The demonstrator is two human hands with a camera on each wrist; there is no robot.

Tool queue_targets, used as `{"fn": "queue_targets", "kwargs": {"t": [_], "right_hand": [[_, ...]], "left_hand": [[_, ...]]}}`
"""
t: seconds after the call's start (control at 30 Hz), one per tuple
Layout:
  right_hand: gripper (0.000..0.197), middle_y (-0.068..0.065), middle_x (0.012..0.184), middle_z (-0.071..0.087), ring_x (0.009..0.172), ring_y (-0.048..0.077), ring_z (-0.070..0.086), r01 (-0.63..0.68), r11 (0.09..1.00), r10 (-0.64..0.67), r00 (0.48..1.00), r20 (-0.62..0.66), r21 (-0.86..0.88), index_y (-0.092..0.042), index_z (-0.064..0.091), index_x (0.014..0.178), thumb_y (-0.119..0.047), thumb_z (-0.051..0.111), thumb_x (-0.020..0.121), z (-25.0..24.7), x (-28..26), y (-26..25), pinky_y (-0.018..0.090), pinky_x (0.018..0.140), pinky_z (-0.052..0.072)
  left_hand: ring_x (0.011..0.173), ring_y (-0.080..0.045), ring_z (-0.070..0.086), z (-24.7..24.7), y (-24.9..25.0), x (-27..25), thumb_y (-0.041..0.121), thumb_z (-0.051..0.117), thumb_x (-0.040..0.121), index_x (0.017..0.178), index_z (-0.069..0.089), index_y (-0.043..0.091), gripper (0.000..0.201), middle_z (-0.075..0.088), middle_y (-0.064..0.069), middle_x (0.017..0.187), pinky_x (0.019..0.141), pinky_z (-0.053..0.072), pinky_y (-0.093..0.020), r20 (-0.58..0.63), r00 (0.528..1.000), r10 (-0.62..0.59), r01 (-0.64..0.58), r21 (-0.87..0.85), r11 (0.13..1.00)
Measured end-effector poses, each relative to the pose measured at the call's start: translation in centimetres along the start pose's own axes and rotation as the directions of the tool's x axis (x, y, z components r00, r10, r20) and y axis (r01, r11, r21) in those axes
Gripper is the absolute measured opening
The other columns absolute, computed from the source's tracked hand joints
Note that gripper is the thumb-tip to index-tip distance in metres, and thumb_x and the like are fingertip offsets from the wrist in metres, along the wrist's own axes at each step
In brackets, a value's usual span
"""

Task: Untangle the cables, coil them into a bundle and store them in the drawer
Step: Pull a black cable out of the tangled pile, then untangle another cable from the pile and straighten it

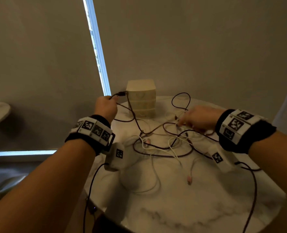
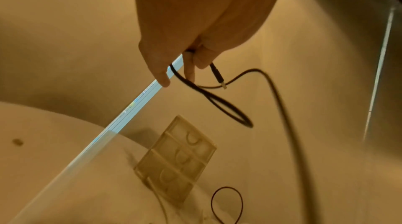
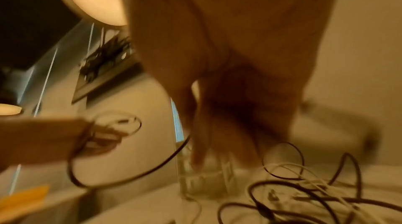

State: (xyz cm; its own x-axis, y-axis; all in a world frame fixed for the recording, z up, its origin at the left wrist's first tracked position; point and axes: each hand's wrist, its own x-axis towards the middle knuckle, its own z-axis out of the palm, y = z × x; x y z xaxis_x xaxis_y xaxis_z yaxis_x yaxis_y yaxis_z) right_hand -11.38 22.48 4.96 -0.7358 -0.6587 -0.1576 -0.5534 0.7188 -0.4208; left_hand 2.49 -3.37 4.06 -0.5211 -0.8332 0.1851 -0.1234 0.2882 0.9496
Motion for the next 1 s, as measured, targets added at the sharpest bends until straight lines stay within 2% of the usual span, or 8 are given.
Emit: {"fn": "queue_targets", "kwargs": {"t": [0.1,0.23,0.33,0.47,0.6,0.67,0.8,1.0], "right_hand": [[0.052,0.006,0.125,0.065,0.104,0.022,0.062,0.03,0.977,-0.01,0.996,0.093,-0.21,-0.016,0.061,0.13,-0.054,0.052,0.095,1.9,-1.0,-0.7,0.036,0.093,0.051],[0.087,-0.005,0.147,0.047,0.125,0.017,0.053,0.297,0.869,-0.27,0.955,-0.125,0.396,-0.03,0.027,0.154,-0.077,0.046,0.083,1.8,-2.0,-4.2,0.041,0.107,0.043],[0.079,-0.005,0.145,0.052,0.125,0.013,0.055,0.426,0.782,-0.421,0.899,-0.12,0.454,-0.035,0.034,0.151,-0.074,0.049,0.084,2.1,-1.6,-6.9,0.043,0.109,0.041],[0.045,-0.011,0.124,0.065,0.113,0.007,0.059,0.458,0.872,-0.483,0.863,0.147,0.174,-0.03,0.062,0.127,-0.058,0.054,0.093,4.3,-1.1,-8.1,0.027,0.101,0.045],[0.031,-0.006,0.1,0.074,0.1,0.008,0.069,0.315,0.885,-0.439,0.812,0.386,0.344,-0.011,0.072,0.103,-0.024,0.044,0.104,8.2,-1.5,-7.7,0.023,0.092,0.051],[0.033,0.017,0.106,0.073,0.106,0.03,0.069,0.173,0.865,-0.405,0.794,0.453,0.47,0.0,0.069,0.104,-0.021,0.043,0.104,9.5,-1.6,-7.5,0.036,0.094,0.055],[0.027,0.003,0.096,0.073,0.086,0.019,0.069,0.27,0.93,-0.313,0.937,0.155,0.25,-0.011,0.072,0.105,-0.031,0.053,0.1,8.3,1.9,-6.6,0.024,0.071,0.054],[0.021,0.002,0.087,0.072,0.069,0.013,0.06,0.087,0.991,-0.092,0.994,0.054,0.099,-0.009,0.075,0.103,-0.022,0.06,0.097,7.0,9.6,-6.0,0.022,0.053,0.048]], "left_hand": [[0.069,-0.016,0.05,-0.3,1.9,-0.5,0.008,0.058,0.095,0.083,0.073,0.01,0.019,0.056,-0.003,0.077,0.058,0.041,-0.025,0.091,0.995,-0.035,0.046,-0.123,0.991],[0.064,-0.017,0.043,0.6,4.1,-3.1,0.015,0.049,0.096,0.079,0.063,0.011,0.023,0.051,-0.005,0.075,0.055,0.034,-0.028,0.246,0.969,0.009,-0.036,0.104,0.994],[0.056,-0.015,0.035,1.5,5.0,-4.7,0.016,0.044,0.097,0.079,0.056,0.012,0.022,0.046,-0.005,0.071,0.051,0.028,-0.027,0.391,0.92,0.013,-0.034,0.045,0.998],[0.046,-0.008,0.018,1.9,6.0,-4.5,0.016,0.044,0.097,0.074,0.046,0.02,0.023,0.027,0.007,0.059,0.039,0.017,-0.02,0.56,0.828,-0.024,0.329,-0.451,0.83],[0.049,-0.01,0.02,1.6,7.1,-3.6,0.023,0.045,0.096,0.082,0.056,0.014,0.02,0.023,0.006,0.061,0.045,0.024,-0.021,0.497,0.868,-0.012,0.36,-0.611,0.706],[0.05,-0.011,0.023,1.6,6.6,-2.7,0.034,0.046,0.098,0.089,0.057,0.016,0.023,0.025,0.005,0.061,0.047,0.028,-0.023,0.48,0.877,-0.036,0.341,-0.567,0.75],[0.044,-0.008,0.031,2.2,3.1,-1.4,0.055,0.038,0.105,0.088,0.058,0.017,0.047,0.033,0.009,0.054,0.045,0.032,-0.022,0.38,0.921,-0.08,0.144,-0.142,0.979],[0.051,-0.011,0.036,1.9,-1.4,-0.5,0.021,0.04,0.11,0.105,0.068,0.002,0.033,0.046,-0.003,0.073,0.05,0.034,-0.024,0.374,0.92,-0.114,0.1,0.057,0.993]]}}
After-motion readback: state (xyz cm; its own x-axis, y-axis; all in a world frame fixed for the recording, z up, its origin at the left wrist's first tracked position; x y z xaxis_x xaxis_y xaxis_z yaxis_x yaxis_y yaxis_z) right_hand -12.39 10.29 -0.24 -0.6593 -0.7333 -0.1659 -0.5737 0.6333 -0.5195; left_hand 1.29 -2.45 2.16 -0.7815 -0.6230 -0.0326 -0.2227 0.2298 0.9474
